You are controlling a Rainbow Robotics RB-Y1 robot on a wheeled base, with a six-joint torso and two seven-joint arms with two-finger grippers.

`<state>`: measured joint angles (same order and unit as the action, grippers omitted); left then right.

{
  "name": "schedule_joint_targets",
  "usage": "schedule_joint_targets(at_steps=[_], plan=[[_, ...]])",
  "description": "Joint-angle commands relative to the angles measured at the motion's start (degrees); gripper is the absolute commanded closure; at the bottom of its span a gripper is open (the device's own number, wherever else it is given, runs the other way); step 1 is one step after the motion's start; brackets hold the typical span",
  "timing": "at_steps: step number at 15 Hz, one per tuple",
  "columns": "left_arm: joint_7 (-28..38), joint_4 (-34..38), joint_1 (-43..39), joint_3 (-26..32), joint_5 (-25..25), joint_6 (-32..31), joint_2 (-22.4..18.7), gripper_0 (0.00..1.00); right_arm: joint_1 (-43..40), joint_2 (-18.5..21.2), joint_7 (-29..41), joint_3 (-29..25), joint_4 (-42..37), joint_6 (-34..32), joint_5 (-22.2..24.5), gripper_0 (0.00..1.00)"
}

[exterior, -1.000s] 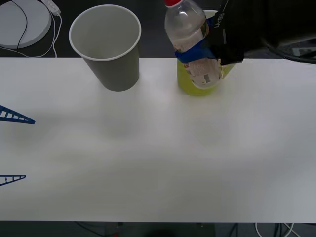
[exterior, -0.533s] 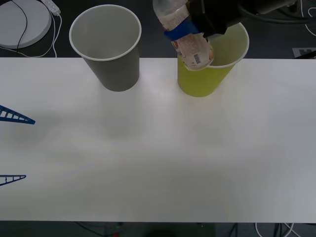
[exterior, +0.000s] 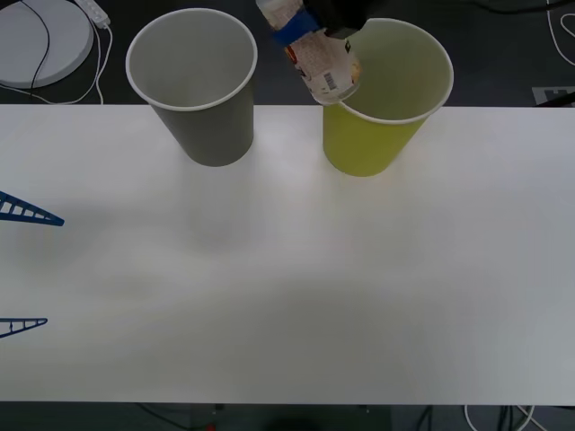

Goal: Put the can into the green bin and the plastic bottle into the gray bin

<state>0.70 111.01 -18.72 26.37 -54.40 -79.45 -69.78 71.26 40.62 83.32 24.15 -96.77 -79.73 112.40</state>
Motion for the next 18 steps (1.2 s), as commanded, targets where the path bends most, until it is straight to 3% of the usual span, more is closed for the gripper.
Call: schedule_joint_targets(at_steps=[1, 8, 18], plan=[[0.0, 0.0, 0.0, 0.0, 0.0, 0.0, 0.0, 0.00, 3.2, -3.4, 0.0, 1.5, 5.1, 0.0, 2.6, 1.00], [0.0, 0.0, 0.0, 0.0, 0.0, 0.0, 0.0, 0.00, 10.5, -12.6, 0.6, 3.4, 18.5, -0.1, 10.5, 1.00], [0.0, 0.0, 0.0, 0.0, 0.0, 0.0, 0.0, 0.00, 16.2, -21.3, 0.9, 2.0, 31.0, -0.1, 19.8, 1.00]])
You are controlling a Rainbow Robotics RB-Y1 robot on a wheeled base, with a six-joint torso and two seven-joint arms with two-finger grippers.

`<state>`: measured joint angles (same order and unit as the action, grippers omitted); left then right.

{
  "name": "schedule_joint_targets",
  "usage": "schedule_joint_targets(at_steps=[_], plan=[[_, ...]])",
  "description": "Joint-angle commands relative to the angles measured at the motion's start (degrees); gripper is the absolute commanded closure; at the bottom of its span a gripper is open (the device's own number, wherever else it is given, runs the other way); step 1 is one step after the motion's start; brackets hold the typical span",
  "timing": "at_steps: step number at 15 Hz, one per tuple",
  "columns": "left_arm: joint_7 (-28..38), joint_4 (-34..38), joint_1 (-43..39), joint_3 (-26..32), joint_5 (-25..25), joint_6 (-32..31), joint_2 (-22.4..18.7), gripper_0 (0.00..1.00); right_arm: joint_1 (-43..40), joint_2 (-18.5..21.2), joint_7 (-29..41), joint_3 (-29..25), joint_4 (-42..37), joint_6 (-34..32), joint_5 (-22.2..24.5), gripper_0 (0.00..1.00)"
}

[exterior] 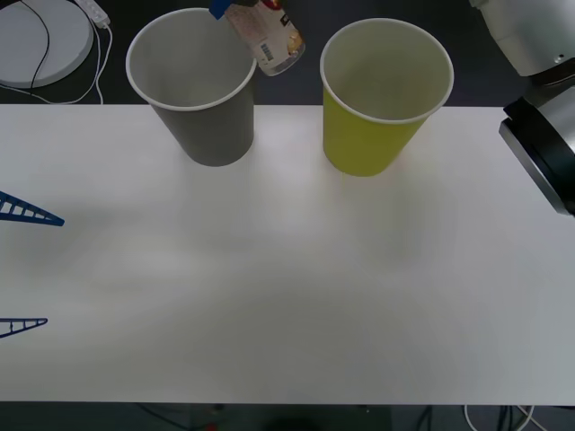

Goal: Put the can into the green bin and the plastic bottle into the gray bin

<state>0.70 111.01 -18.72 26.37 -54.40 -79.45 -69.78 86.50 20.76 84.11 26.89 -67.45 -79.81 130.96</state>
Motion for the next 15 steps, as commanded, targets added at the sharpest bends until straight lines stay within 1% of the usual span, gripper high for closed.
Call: schedule_joint_targets(at_steps=[1, 3, 5, 10, 15], plan=[[0.0, 0.0, 0.0, 0.0, 0.0, 0.0, 0.0, 0.00, 1.6, -2.2, 0.1, -1.0, 2.8, 0.1, 1.9, 1.00], [0.0, 0.0, 0.0, 0.0, 0.0, 0.0, 0.0, 0.00, 2.5, -4.3, 0.1, -2.3, 5.0, 0.6, 4.0, 1.00], [0.0, 0.0, 0.0, 0.0, 0.0, 0.0, 0.0, 0.00, 3.0, -5.9, 0.1, -2.7, 7.1, 2.6, 5.5, 1.00], [0.0, 0.0, 0.0, 0.0, 0.0, 0.0, 0.0, 0.00, 4.2, -10.4, 0.1, -2.6, 13.4, 7.6, 10.4, 1.00], [0.0, 0.0, 0.0, 0.0, 0.0, 0.0, 0.0, 0.00, 7.4, -13.4, 0.2, -2.6, 20.8, 8.3, 10.5, 1.00]])
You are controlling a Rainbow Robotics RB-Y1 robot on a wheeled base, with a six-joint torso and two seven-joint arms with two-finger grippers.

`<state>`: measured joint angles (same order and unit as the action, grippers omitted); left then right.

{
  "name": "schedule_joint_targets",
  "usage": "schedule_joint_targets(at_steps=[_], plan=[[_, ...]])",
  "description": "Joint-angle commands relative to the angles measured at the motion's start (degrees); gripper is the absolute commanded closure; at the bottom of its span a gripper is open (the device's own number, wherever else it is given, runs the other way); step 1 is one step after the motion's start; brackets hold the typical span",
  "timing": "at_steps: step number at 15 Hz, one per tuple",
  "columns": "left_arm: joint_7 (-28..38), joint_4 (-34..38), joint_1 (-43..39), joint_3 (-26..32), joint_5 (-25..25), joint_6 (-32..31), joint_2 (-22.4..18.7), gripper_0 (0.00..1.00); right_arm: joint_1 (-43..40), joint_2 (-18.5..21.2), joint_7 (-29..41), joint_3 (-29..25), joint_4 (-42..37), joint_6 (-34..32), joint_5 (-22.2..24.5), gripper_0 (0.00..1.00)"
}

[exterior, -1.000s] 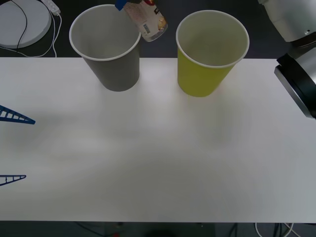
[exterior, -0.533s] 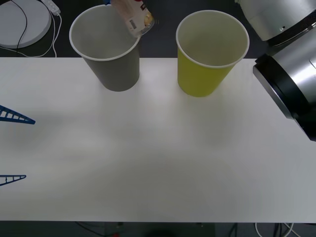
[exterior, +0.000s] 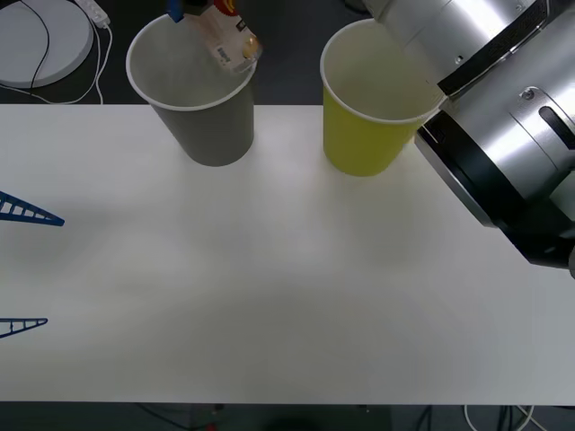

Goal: Put the can into the green bin and the plastic bottle into the gray bin

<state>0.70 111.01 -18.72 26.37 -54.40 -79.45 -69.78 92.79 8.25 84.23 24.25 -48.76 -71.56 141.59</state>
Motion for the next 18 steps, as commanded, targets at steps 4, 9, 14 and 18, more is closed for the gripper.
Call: schedule_joint_targets(at_steps=[4, 9, 14, 18], plan=[[0.0, 0.0, 0.0, 0.0, 0.0, 0.0, 0.0, 0.00, 3.2, -2.9, 0.1, 0.0, 6.3, 1.4, -0.2, 1.00], [0.0, 0.0, 0.0, 0.0, 0.0, 0.0, 0.0, 0.00, 5.3, -5.3, 0.0, 0.0, 10.4, 4.2, -0.1, 1.00], [0.0, 0.0, 0.0, 0.0, 0.0, 0.0, 0.0, 0.00, 5.4, -5.3, 0.0, 0.0, 10.4, 4.4, -0.4, 1.00], [0.0, 0.0, 0.0, 0.0, 0.0, 0.0, 0.0, 0.00, 5.4, -5.3, 0.0, 0.3, 10.4, 5.6, -0.1, 0.22]])
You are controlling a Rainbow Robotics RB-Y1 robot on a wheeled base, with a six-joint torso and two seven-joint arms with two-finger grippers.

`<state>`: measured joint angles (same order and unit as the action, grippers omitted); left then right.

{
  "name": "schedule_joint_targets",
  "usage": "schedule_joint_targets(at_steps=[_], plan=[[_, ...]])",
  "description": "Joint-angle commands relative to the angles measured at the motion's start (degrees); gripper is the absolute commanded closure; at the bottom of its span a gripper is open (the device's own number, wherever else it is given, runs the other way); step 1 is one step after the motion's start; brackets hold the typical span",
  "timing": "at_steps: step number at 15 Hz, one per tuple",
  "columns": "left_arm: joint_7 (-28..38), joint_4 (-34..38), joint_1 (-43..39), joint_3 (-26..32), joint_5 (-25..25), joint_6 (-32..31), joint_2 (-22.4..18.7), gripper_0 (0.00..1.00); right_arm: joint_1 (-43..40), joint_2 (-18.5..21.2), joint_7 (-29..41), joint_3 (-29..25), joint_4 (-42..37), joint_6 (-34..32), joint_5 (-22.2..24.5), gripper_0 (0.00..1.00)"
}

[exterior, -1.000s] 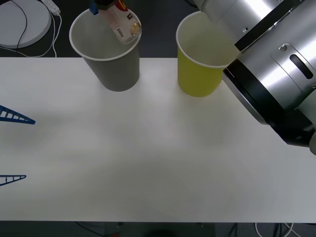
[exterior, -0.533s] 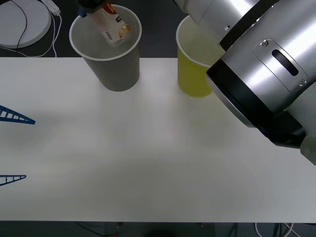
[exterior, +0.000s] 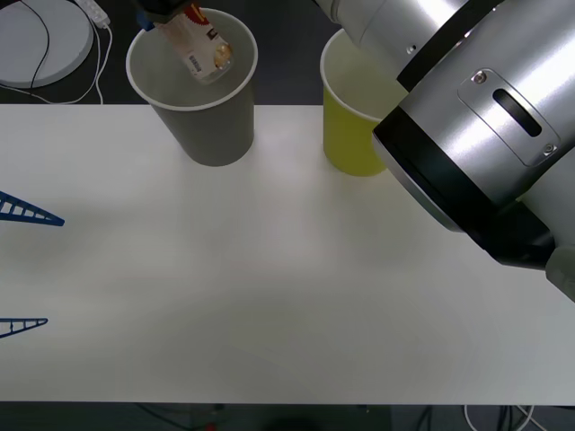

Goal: Put the can into the green bin and the plastic bottle into the gray bin

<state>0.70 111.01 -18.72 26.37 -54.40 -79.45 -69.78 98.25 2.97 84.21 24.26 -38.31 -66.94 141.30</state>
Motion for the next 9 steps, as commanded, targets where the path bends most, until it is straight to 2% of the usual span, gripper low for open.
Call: schedule_joint_targets(at_steps=[1, 3, 9], plan=[[0.0, 0.0, 0.0, 0.0, 0.0, 0.0, 0.0, 0.00, -0.1, 0.0, 0.0, 0.3, 0.0, 0.9, 0.2, 0.13], [0.0, 0.0, 0.0, 0.0, 0.0, 0.0, 0.0, 0.00, -0.1, 0.0, 0.0, 0.4, 0.0, 0.9, 0.5, 0.01], [0.0, 0.0, 0.0, 0.0, 0.0, 0.0, 0.0, 0.00, -0.1, 0.0, 0.0, 0.6, 0.0, 1.1, 0.6, 0.00]])
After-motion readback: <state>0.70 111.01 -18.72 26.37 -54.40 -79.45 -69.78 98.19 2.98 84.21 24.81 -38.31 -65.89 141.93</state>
